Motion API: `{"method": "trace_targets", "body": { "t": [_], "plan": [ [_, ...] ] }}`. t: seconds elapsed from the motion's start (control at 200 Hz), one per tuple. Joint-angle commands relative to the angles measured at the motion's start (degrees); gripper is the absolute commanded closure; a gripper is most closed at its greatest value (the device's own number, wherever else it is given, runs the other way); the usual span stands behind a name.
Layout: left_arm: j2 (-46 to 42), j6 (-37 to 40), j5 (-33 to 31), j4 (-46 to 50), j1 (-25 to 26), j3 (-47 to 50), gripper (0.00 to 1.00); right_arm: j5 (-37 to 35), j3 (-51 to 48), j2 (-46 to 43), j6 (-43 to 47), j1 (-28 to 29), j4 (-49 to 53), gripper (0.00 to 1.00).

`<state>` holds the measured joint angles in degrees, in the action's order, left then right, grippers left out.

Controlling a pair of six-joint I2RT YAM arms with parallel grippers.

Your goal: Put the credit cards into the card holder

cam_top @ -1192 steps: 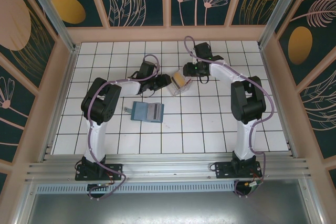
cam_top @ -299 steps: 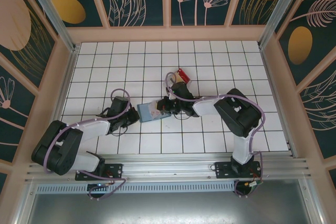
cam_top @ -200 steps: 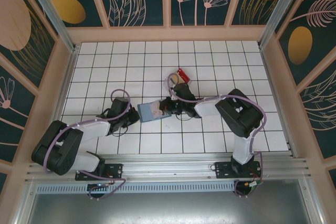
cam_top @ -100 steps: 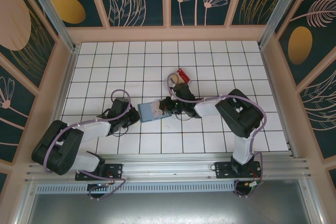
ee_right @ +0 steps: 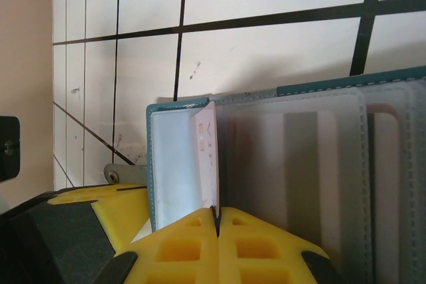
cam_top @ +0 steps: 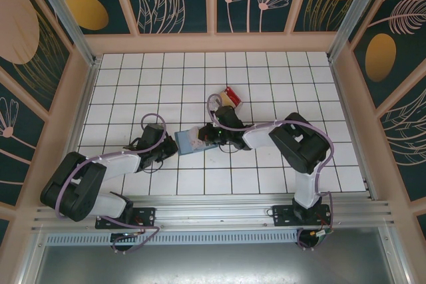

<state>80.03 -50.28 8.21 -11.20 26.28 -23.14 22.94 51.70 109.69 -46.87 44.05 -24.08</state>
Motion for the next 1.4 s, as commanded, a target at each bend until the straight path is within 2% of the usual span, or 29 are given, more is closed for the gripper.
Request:
{"method": "trace_targets", "body": {
  "t": [0.0,0.185,0.325,0.495,0.671,0.816,1.136,1.396],
  "plan": [
    [2.61,-1.47,4.69,0.46,2.37,0.90,0.92,-1.23,0.00,0.87,0.98,0.69,1.58,0.98],
    [2.85,-1.66,4.80,0.17,2.81,0.59,0.93,-1.27,0.47,1.23,1.01,1.85,1.72,0.98],
    [2.63,-1.83,4.60,0.28,2.98,0.54,0.93,-4.75,3.62,1.18,4.48,4.00,7.00,0.98],
    [2.24,-1.83,4.27,0.60,3.07,0.72,0.93,-5.31,4.16,1.01,5.23,4.11,8.15,0.96],
    [1.74,-1.75,3.93,0.99,3.06,0.90,0.93,-6.86,4.11,-0.39,6.25,4.10,10.10,0.87],
    [1.67,-1.66,3.75,1.11,3.07,0.99,0.93,-9.54,4.28,-3.45,7.96,3.62,12.80,0.83],
    [1.97,-1.59,3.76,1.17,3.07,0.45,0.93,-13.01,5.07,-6.42,11.10,2.73,17.11,0.83],
    [2.34,-1.48,4.01,1.12,3.07,0.20,0.93,-8.99,6.54,-3.38,10.62,2.55,16.10,0.86]
  ]
}}
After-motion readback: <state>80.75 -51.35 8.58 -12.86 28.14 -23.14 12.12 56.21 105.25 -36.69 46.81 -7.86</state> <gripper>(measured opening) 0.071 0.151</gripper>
